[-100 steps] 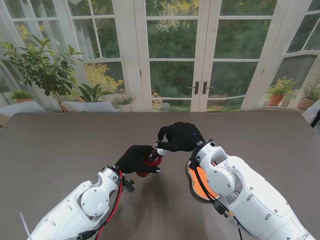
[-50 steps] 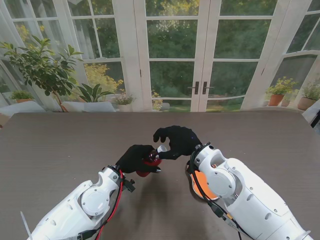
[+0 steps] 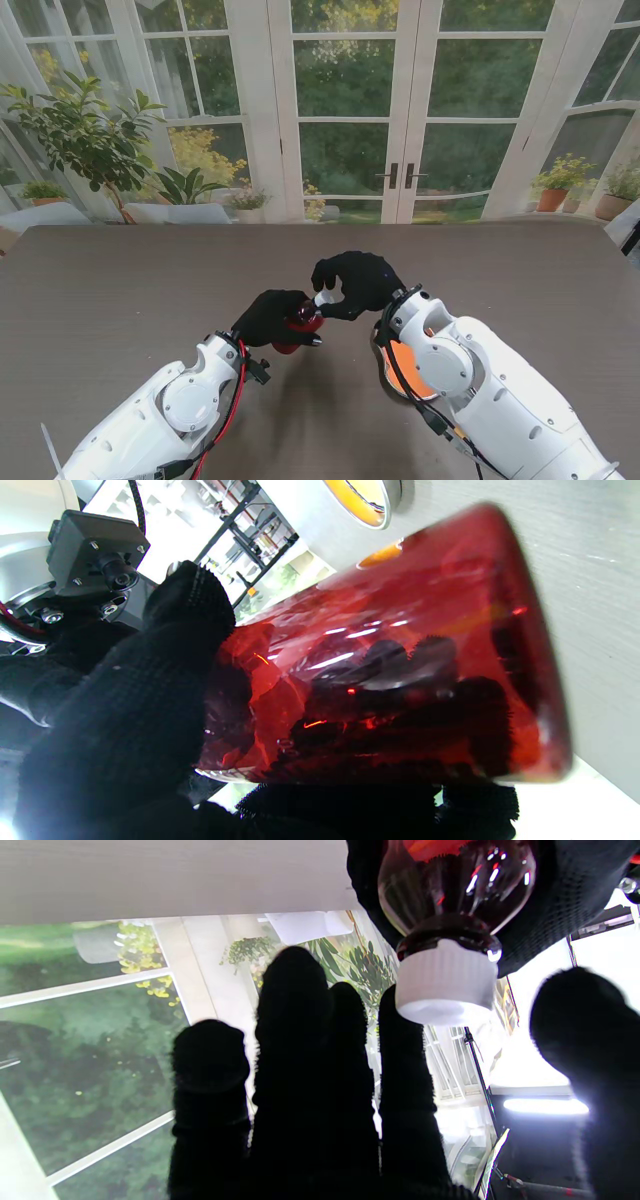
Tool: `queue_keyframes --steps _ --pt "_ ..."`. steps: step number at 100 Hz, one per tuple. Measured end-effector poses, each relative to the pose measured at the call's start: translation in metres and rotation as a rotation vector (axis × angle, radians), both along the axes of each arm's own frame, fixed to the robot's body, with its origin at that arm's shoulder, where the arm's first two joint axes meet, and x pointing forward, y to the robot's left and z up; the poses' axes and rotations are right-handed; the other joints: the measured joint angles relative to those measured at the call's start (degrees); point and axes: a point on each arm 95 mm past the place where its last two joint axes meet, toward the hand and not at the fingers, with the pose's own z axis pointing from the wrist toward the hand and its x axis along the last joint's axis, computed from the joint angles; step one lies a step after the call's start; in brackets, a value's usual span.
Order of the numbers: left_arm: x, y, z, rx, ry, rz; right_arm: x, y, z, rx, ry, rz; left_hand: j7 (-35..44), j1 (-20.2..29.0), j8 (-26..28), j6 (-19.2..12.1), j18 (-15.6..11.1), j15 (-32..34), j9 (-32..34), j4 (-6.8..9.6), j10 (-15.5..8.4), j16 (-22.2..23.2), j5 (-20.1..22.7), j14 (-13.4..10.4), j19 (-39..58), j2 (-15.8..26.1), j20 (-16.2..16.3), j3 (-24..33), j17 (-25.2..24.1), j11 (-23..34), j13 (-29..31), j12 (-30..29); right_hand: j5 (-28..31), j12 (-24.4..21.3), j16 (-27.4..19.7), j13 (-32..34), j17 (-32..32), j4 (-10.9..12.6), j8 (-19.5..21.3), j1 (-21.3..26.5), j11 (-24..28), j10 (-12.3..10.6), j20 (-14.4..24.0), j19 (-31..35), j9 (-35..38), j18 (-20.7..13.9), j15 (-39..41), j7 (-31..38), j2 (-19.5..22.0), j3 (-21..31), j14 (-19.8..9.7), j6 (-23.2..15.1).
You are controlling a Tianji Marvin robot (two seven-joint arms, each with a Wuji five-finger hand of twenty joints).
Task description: Collect the cotton balls from the tray into a sample bottle
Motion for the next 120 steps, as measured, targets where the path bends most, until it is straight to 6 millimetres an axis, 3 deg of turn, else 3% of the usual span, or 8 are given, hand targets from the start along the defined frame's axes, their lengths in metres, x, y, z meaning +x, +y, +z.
queue_keyframes --steps 21,34,48,57,74,87,104,120 --pt "-0.0001 -0.0003 0.0000 0.000 0.000 -0.001 -0.0003 -0.0002 -0.0006 -0.003 -0.008 0.001 0.00 0.00 0.00 0.00 0.00 0.00 0.00 0.00 0.00 0.00 0.00 0.00 0.00 0.00 0.00 0.00 0.00 0.00 0.00 0.00 3.20 2.07 2.23 0.82 1.83 -0.04 0.00 5.02 0.65 -0.34 0.14 2.70 3.69 0.00 7.05 0.91 -2.88 1.90 -1.05 0.00" --pt "-0.0001 -0.0003 -0.0001 0.001 0.000 -0.002 0.0003 0.0008 -0.0007 0.007 -0.015 -0.002 0.00 0.00 0.00 0.00 0.00 0.00 0.00 0.00 0.00 0.00 0.00 0.00 0.00 0.00 0.00 0.00 0.00 0.02 0.00 0.00 5.16 2.98 2.79 0.82 3.32 -8.67 -5.83 7.79 1.61 -0.88 0.15 3.94 7.03 0.00 13.29 4.42 -3.55 1.90 -1.26 -0.02" --pt "-0.0005 -0.0003 -0.0006 0.002 0.001 -0.002 0.0009 0.0017 -0.0006 0.011 -0.016 -0.005 0.00 0.00 0.00 0.00 0.00 0.00 0.00 0.00 0.00 0.00 0.00 0.00 0.00 0.00 0.00 0.00 0.00 0.02 0.00 0.00 6.70 4.17 4.53 0.83 4.97 -11.43 -9.54 8.29 2.94 -0.93 0.58 5.47 10.63 0.00 19.53 5.86 -3.58 1.82 -1.72 -0.02" --pt "-0.0007 -0.0003 -0.0009 0.002 0.002 -0.003 0.0012 0.0025 -0.0006 0.008 -0.015 -0.007 0.00 0.00 0.00 0.00 0.00 0.00 0.00 0.00 0.00 0.00 0.00 0.00 0.00 0.00 0.00 0.00 0.00 0.03 0.00 0.00 8.16 4.77 5.22 0.85 5.45 -11.46 -10.68 7.77 3.03 -0.96 0.61 6.41 12.94 0.00 22.38 5.89 -3.17 1.17 -1.72 -0.02" --pt "-0.0015 -0.0015 -0.0020 0.004 0.004 -0.007 0.0024 0.0038 -0.0006 -0.009 -0.012 -0.017 0.00 0.00 0.01 0.00 0.00 0.00 0.00 0.00 0.00 0.00 0.00 0.00 0.00 0.00 0.00 0.00 0.00 0.09 0.00 0.01 12.97 5.71 5.93 1.53 6.07 -10.72 -10.75 5.48 2.88 -1.09 0.70 7.18 15.33 0.45 25.86 5.90 5.08 -0.72 -1.68 0.20" --pt "-0.0015 -0.0017 -0.0021 0.003 0.004 -0.008 0.0025 0.0041 -0.0007 -0.018 -0.014 -0.022 0.00 0.00 0.01 0.00 0.00 0.00 0.00 0.00 0.00 0.00 0.00 -0.01 0.00 0.00 0.00 0.00 0.00 0.10 0.00 0.01 13.82 5.92 5.85 1.53 5.16 -3.16 -2.73 0.98 0.64 -1.10 1.15 7.21 14.77 0.47 23.70 0.20 10.95 -2.55 -1.46 0.21" --pt "-0.0010 -0.0013 -0.0016 0.002 0.003 -0.005 0.0005 0.0034 -0.0021 -0.013 0.005 -0.022 0.00 0.00 0.02 0.00 0.00 0.00 0.00 0.00 0.00 0.00 0.00 -0.01 0.00 0.00 0.00 0.01 0.00 0.10 0.00 0.01 2.20 3.41 -0.19 1.40 1.19 -2.62 -1.36 -2.21 -4.62 -0.74 1.34 5.59 5.31 0.48 5.62 -7.62 11.45 -4.78 -0.40 0.37" --pt "-0.0004 -0.0014 -0.0013 0.000 0.001 -0.003 -0.0015 0.0041 -0.0044 0.003 0.025 -0.023 0.00 0.00 0.02 0.00 0.00 0.00 0.00 0.00 0.00 0.00 0.00 -0.01 0.00 0.00 0.00 0.01 0.00 0.10 0.00 0.01 -8.32 0.03 -1.41 -0.13 0.06 -2.62 -1.36 -1.31 -4.91 0.65 1.35 2.43 -2.30 0.48 -3.38 -8.56 2.71 -3.01 0.50 4.58"
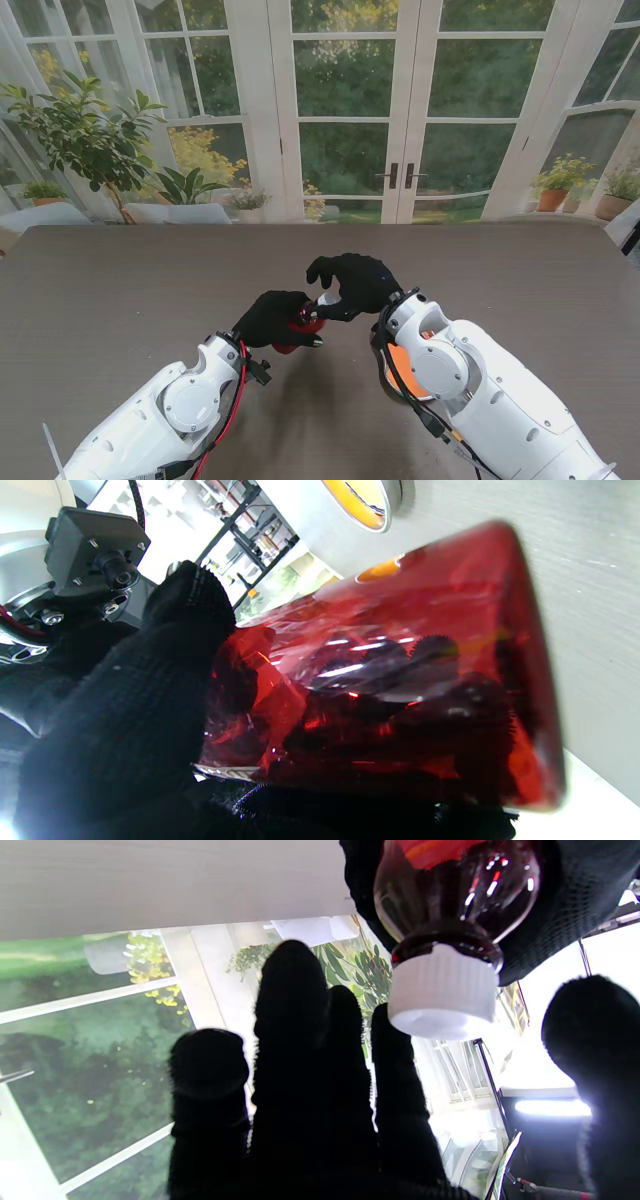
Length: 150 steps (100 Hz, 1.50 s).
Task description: Collect the cotton balls from the tray into a sample bottle
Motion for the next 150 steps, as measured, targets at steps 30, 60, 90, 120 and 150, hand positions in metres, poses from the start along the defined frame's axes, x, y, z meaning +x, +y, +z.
queue_keyframes --steps 30,60,90,120,150 --pt "0.001 -0.001 0.000 -0.010 -0.004 0.008 -0.006 0.008 -0.006 0.037 0.018 0.010 0.00 0.00 0.00 0.00 0.00 0.00 0.00 0.00 0.00 0.00 0.00 0.00 0.00 0.00 0.00 0.00 0.00 0.01 0.00 0.00 -1.91 -0.24 1.97 0.90 5.34 0.00 4.87 7.14 7.19 1.25 -0.79 -0.78 -0.71 -0.15 4.73 14.98 -11.54 4.97 -1.03 4.56" --pt "0.001 -0.001 0.001 -0.020 -0.007 0.017 -0.008 0.013 -0.012 0.043 0.021 0.010 0.00 0.00 0.00 0.00 0.00 0.00 0.00 0.00 0.00 0.00 0.00 0.00 0.00 0.00 0.00 0.00 0.00 0.01 0.00 0.00 -0.29 0.47 3.56 0.94 10.86 0.01 5.63 14.16 9.27 1.51 -1.57 -0.78 5.49 -1.56 13.58 17.66 -11.13 7.34 -3.86 5.75" --pt "0.002 0.000 0.000 -0.022 -0.004 0.023 -0.007 0.014 -0.015 0.074 0.046 0.000 0.00 0.00 0.00 0.00 0.00 0.00 0.00 0.00 0.00 0.00 0.00 0.00 0.00 0.00 0.00 0.30 0.00 0.01 0.00 0.00 1.66 2.27 5.77 1.62 14.33 -8.06 -6.45 18.07 6.66 2.53 -2.87 1.80 10.15 -4.37 21.56 28.60 -7.05 7.01 -5.26 3.98" --pt "0.002 0.001 -0.001 -0.022 -0.003 0.026 -0.005 0.014 -0.019 0.134 0.101 0.006 0.00 0.00 0.01 0.00 0.00 0.00 0.00 0.01 0.00 0.00 0.00 0.00 0.00 0.00 0.00 0.32 -0.01 -0.03 0.00 0.00 0.71 10.02 13.36 2.34 15.88 -9.29 -7.96 20.05 7.72 3.86 -0.67 8.94 11.08 -4.74 35.21 31.16 -3.95 5.20 -5.76 3.51" --pt "0.001 0.000 -0.003 -0.031 0.003 0.036 -0.002 0.015 -0.021 0.153 0.131 0.013 -4.09 0.57 -1.30 0.00 -2.64 -3.28 -4.73 0.04 0.00 0.07 -1.55 -0.45 -5.49 0.92 -0.72 1.40 -9.45 -0.13 -9.86 -2.77 -1.13 15.54 19.78 2.65 17.21 -9.42 -8.04 20.18 10.92 3.89 2.33 13.52 11.04 -6.31 42.79 34.58 -3.52 5.19 -6.67 3.26"
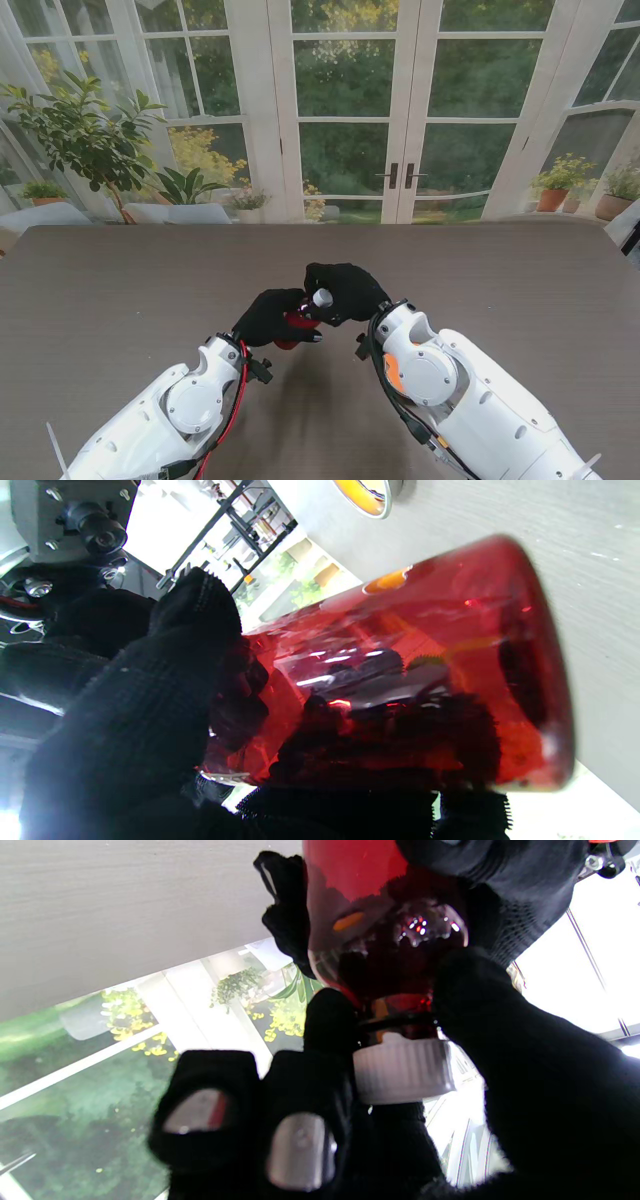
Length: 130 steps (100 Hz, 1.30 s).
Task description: Collect the cotton balls from the tray into a sample bottle
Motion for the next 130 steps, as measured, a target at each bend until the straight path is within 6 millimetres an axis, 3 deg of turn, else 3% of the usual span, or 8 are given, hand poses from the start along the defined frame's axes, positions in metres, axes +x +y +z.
queue_keyframes --steps 5,13,18,33,60,77,81,130 --pt "0.000 0.000 0.000 0.000 -0.002 0.002 0.001 0.000 0.000 0.002 0.003 -0.002 -3.76 0.10 0.49 0.00 -1.46 -1.54 -2.47 0.00 0.00 0.05 -0.46 -0.38 -1.33 0.50 -0.56 0.58 -2.28 0.22 -3.15 -6.61 -0.43 0.54 0.05 0.10 0.04 0.00 -0.01 0.05 0.38 0.00 0.02 0.01 0.00 -0.02 0.29 0.60 0.00 0.00 0.00 -0.22" --pt "-0.001 0.000 -0.001 0.005 -0.007 0.005 0.002 0.000 0.000 0.002 0.005 -0.007 -11.90 -1.96 1.41 0.00 -3.45 -3.06 -6.63 0.05 0.00 0.45 -1.19 -0.93 -3.48 1.89 -0.79 4.46 -5.74 -0.77 -8.44 -11.09 -0.56 0.54 0.56 0.12 0.07 -0.01 -0.03 0.07 0.41 0.00 0.11 0.10 0.00 -0.09 0.38 0.61 0.25 0.00 -0.01 -0.23" --pt "-0.002 0.000 -0.001 0.010 -0.012 0.007 0.002 0.000 0.000 0.001 0.006 -0.010 -15.97 -4.55 0.09 0.00 -5.06 -6.05 -10.09 1.25 -0.14 -0.92 -2.75 -2.30 -5.07 3.48 -1.62 7.02 -7.85 -2.30 -11.99 -13.24 -0.67 0.53 0.66 0.13 0.09 -0.36 -0.10 0.07 0.41 0.00 0.63 0.12 0.00 -0.24 0.40 0.61 0.81 -0.06 -0.01 -0.23" --pt "-0.003 0.000 -0.002 0.009 -0.013 0.013 0.004 0.001 0.001 -0.004 0.008 -0.019 -20.42 -8.46 -3.28 -1.03 -7.50 -8.66 -16.76 3.57 -1.43 -2.43 -6.31 -4.27 -8.52 7.88 -3.20 8.26 -11.45 -4.98 -17.78 -15.91 -1.06 0.52 0.69 0.15 0.10 -0.48 -0.11 0.07 0.41 0.00 0.72 0.25 0.00 -0.63 0.49 0.92 1.39 -0.08 -0.04 -0.28" --pt "-0.004 0.003 0.000 0.000 -0.020 0.027 0.006 -0.002 -0.003 -0.032 0.026 -0.032 -23.00 -13.15 -7.52 -3.68 -11.53 -16.90 -28.00 3.70 -4.57 -7.51 -10.46 -8.81 -23.44 13.38 -9.79 5.55 -18.10 -8.03 -27.80 -21.04 -1.06 0.87 0.73 0.15 0.11 -0.49 -0.12 0.12 0.60 0.00 0.72 0.51 0.00 -0.65 0.50 1.11 1.39 -0.52 -0.05 -1.18" --pt "-0.005 0.008 0.001 -0.002 -0.016 0.050 0.007 -0.004 -0.004 -0.079 0.029 -0.039 -23.05 -13.13 -8.03 -3.68 -11.96 -17.45 -29.40 3.73 -4.75 -8.57 -10.72 -8.86 -27.17 14.78 -10.52 5.08 -18.70 -7.99 -28.07 -21.79 -1.06 0.87 0.73 0.17 0.12 -0.49 -0.13 0.13 0.66 0.00 0.72 0.51 0.00 -0.65 0.50 1.12 1.52 -0.56 -0.05 -1.18" --pt "-0.006 0.010 0.002 -0.005 -0.015 0.057 0.008 -0.004 -0.005 -0.096 0.031 -0.040 -23.05 -13.13 -8.04 -3.68 -11.97 -17.45 -29.40 4.92 -4.75 -8.58 -10.73 -8.86 -27.18 14.79 -10.52 5.08 -18.70 -7.99 -28.07 -21.80 -1.06 0.88 0.73 0.17 0.12 -0.49 -0.13 0.13 0.66 0.00 0.73 0.51 0.00 -0.65 0.50 1.12 1.52 -0.57 -0.05 -1.18" --pt "-0.014 0.026 -0.003 0.030 -0.006 0.101 0.017 -0.009 -0.003 -0.317 0.043 -0.015 -22.77 -13.01 -8.04 -4.06 -11.98 -17.46 -29.41 4.92 -4.78 -8.59 -9.45 -8.86 -27.92 15.69 -10.52 5.09 -18.71 -7.99 -27.64 -21.86 -1.11 0.88 0.46 0.18 -0.04 -0.49 -0.18 0.20 1.20 -0.24 0.70 -1.76 0.00 -0.65 -0.35 1.12 4.37 -3.36 -0.05 -1.18"
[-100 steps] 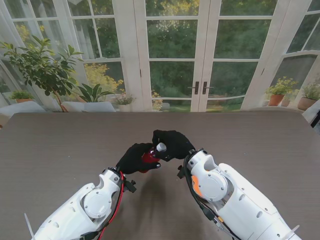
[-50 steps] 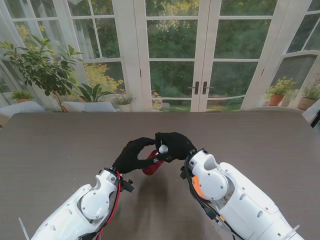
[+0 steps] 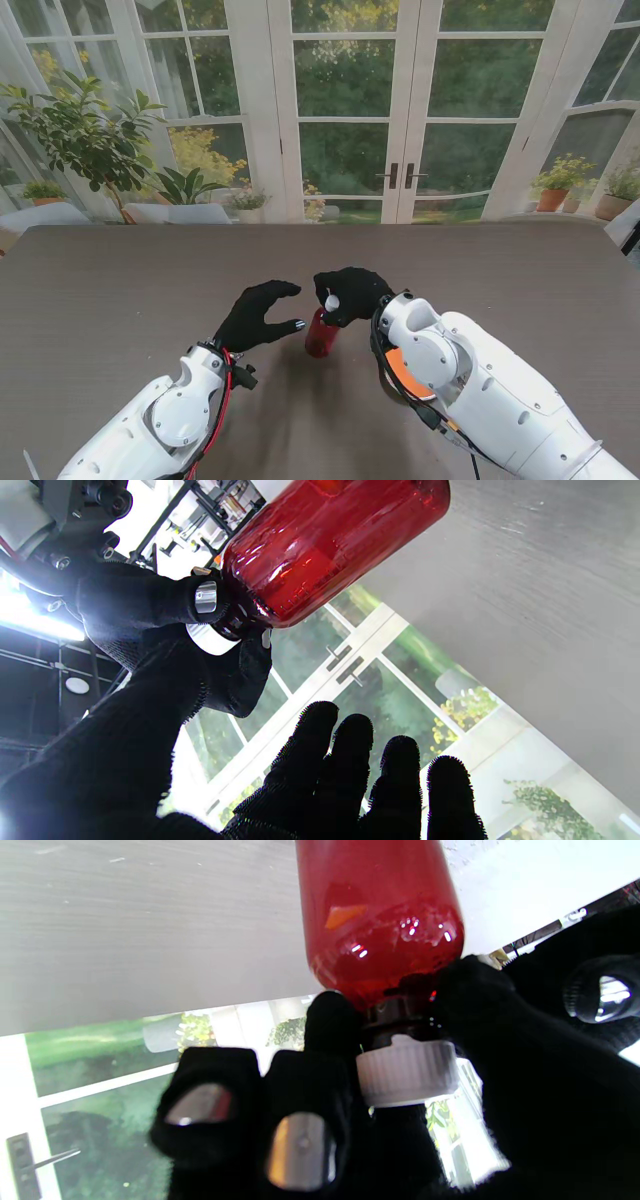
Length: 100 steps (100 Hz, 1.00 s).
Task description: Collect the cotton balls from the tray into a sample bottle
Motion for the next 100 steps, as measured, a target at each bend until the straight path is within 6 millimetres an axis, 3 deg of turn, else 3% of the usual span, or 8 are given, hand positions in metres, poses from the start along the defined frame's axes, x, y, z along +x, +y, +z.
queue_keyframes --steps 47,60,100 --pt "-0.004 0.003 -0.002 0.001 0.013 0.013 0.006 0.001 -0.012 -0.151 -0.031 0.043 0.01 0.06 0.06 -0.02 0.00 0.00 0.12 0.00 0.00 0.00 0.72 0.05 -0.13 0.66 0.00 0.01 0.00 0.05 0.04 0.00 -0.04 -0.06 -3.25 0.00 -3.74 0.00 0.00 0.01 0.38 -0.18 -0.01 -1.96 0.00 0.47 -4.76 -0.50 2.13 -1.56 0.17 -0.01" --pt "-0.004 0.004 -0.003 0.001 0.017 0.014 0.006 0.001 -0.015 -0.170 -0.037 0.047 0.01 0.06 0.07 -0.02 0.00 0.00 0.12 0.00 0.00 0.00 0.75 0.06 -0.63 0.66 0.00 0.01 0.00 0.05 0.11 0.00 -0.09 -0.70 -5.42 0.00 -6.47 0.00 0.09 0.01 0.46 -0.26 -0.01 -3.25 0.00 2.03 -8.01 -0.80 2.83 -2.33 0.83 -0.10" --pt "-0.005 0.004 -0.003 -0.003 0.021 0.014 0.008 0.001 -0.017 -0.204 -0.090 0.059 0.02 0.06 0.10 -0.02 0.00 0.00 0.21 0.00 0.00 0.00 0.81 0.12 -0.63 0.66 0.00 0.01 0.00 0.05 0.12 0.00 -0.10 -0.80 -8.87 -0.34 -12.12 0.09 0.82 -2.45 0.80 -2.18 -0.01 -3.48 -1.25 2.77 -14.76 -3.71 4.14 -2.04 1.14 -3.44"
